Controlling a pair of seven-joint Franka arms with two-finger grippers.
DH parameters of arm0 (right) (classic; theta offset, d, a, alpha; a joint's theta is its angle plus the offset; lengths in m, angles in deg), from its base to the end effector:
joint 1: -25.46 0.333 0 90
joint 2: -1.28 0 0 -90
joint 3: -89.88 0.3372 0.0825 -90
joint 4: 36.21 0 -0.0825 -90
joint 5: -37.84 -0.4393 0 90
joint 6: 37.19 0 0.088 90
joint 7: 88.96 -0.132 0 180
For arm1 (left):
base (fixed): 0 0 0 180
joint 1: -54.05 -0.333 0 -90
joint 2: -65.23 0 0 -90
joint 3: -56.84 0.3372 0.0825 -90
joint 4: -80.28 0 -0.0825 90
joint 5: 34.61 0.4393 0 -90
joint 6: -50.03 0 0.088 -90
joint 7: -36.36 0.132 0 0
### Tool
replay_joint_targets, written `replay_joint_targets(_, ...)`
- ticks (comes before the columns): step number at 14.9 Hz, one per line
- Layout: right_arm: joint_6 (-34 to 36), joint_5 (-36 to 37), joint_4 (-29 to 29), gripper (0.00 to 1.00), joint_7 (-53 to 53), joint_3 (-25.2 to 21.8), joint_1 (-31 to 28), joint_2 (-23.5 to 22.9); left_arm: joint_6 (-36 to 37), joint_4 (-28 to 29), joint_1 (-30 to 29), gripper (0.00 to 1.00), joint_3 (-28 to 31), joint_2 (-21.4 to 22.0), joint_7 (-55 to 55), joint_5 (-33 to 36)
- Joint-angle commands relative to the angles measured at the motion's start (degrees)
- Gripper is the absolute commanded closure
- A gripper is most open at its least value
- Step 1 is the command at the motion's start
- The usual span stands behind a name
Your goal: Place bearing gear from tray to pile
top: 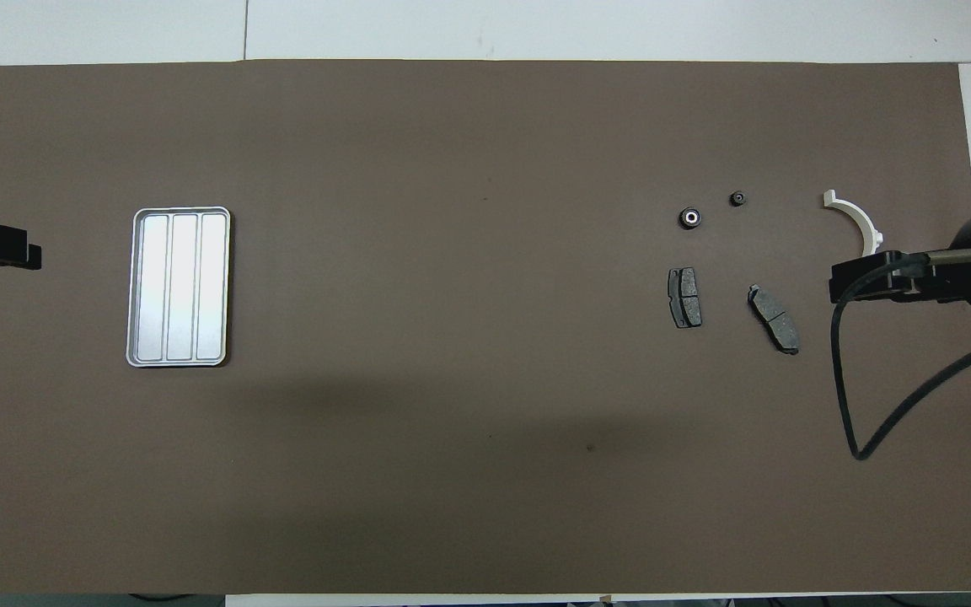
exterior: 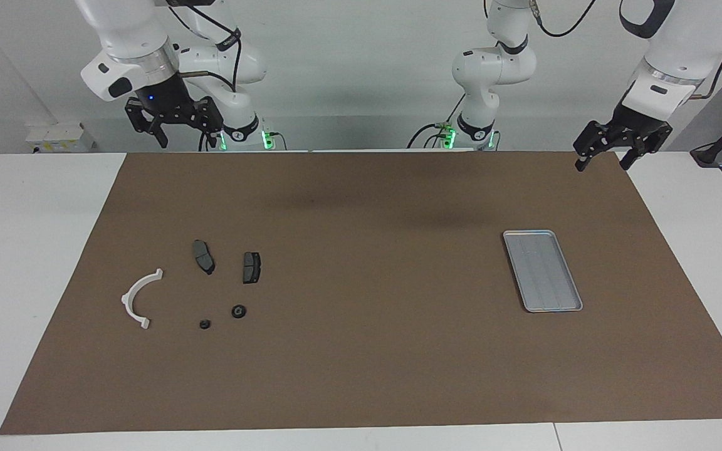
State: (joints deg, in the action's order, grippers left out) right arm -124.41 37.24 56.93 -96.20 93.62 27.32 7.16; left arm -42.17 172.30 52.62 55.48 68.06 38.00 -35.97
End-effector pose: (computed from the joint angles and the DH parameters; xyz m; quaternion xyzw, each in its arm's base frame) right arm 0.5673 0.0590 0.6481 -0.9999 0.0142 0.0007 0.0018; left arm 0.5987 -0.0027 0.6354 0.9995 -0.0136 0.0264 0.0109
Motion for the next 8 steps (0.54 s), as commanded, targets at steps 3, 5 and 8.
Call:
replay_joint_targets(3, -1.11, 0.95, 0.38, 0.0, 0.91, -0.14, -0.54, -0.08, -0.53, 1.93, 0.56, 0.0, 0.48, 1.57, 0.2, 0.3)
replay_joint_targets(5, -1.1, 0.95, 0.47, 0.0, 0.91, -0.14, -0.54, 0.01, -0.53, 1.93, 0.56, 0.0, 0.48, 1.57, 0.2, 0.3)
replay_joint_targets(8, -1.1, 0.95, 0.64, 0.0, 0.91, -0.14, -0.62, 0.09, -0.44, 1.93, 0.56, 0.0, 0.57, 1.57, 0.2, 0.3)
